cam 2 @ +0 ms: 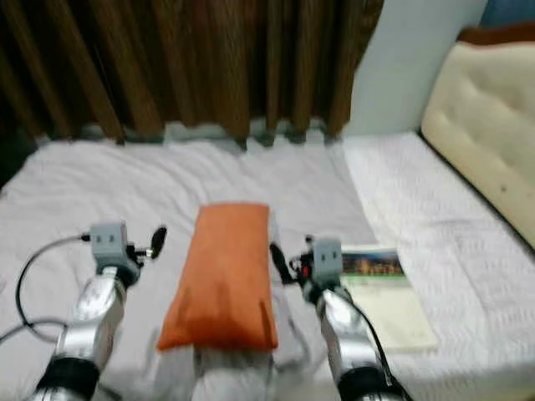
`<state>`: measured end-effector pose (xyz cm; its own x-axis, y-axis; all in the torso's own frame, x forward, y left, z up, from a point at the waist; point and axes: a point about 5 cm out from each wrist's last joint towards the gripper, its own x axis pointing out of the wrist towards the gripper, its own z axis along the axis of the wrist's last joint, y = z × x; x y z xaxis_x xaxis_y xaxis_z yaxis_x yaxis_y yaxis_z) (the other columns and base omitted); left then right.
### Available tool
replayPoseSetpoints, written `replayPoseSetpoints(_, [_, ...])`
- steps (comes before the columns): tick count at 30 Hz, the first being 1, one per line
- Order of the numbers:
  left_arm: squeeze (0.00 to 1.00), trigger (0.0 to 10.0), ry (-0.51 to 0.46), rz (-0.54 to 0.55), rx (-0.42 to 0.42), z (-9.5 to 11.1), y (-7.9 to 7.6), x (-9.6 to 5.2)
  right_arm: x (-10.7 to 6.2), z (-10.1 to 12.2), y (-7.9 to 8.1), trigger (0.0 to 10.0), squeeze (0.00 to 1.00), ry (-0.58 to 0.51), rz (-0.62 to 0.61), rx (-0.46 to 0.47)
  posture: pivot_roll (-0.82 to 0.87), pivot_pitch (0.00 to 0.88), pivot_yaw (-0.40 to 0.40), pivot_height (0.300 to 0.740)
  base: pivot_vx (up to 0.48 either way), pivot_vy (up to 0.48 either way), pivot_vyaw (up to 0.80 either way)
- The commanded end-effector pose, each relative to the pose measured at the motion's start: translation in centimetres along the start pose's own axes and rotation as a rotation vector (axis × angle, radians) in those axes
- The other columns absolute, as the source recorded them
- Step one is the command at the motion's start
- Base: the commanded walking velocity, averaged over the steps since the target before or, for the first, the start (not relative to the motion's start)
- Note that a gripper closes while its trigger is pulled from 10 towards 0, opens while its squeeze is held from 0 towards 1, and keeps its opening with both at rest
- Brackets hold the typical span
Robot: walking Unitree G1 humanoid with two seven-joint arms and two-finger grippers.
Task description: Clean up the room
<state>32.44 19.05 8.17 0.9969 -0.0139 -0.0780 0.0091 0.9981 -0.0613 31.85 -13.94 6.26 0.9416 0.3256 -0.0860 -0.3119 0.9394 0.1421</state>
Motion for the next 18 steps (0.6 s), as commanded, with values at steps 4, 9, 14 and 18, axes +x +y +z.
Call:
replayPoseSetpoints(4, [0.00, 10.0, 0.155, 0.020, -0.106, -0.8, 1.0, 1.6, 1.7, 0.5, -1.1, 10.0, 0.00, 0.101, -0.048, 0.212, 0.00, 0.121, 0.003, 0.740, 0.433, 0.000, 0.00])
replayPoseSetpoints(9, [0.00, 10.0, 0.248, 0.013, -0.360, -0.6, 2.8, 2.4, 1.8, -0.4, -1.8, 10.0, 0.00, 0.180, -0.088, 0.308, 0.02, 0.307, -0.006, 0.740, 0.000, 0.000, 0.00])
replayPoseSetpoints(14, [0.00, 10.0, 0.246, -0.074, -0.436, 1.0, 2.3, 3.5, 2.1, -0.3, -1.9, 10.0, 0.00, 0.174, -0.109, 0.318, 0.01, 0.466, 0.022, 0.740, 0.000, 0.000, 0.00])
replayPoseSetpoints(18, [0.00, 10.0, 0.214, -0.117, -0.474, 2.1, 2.0, 4.1, 2.9, 0.4, -0.8, 10.0, 0.00, 0.127, -0.094, 0.318, -0.03, 0.527, 0.034, 0.740, 0.000, 0.000, 0.00])
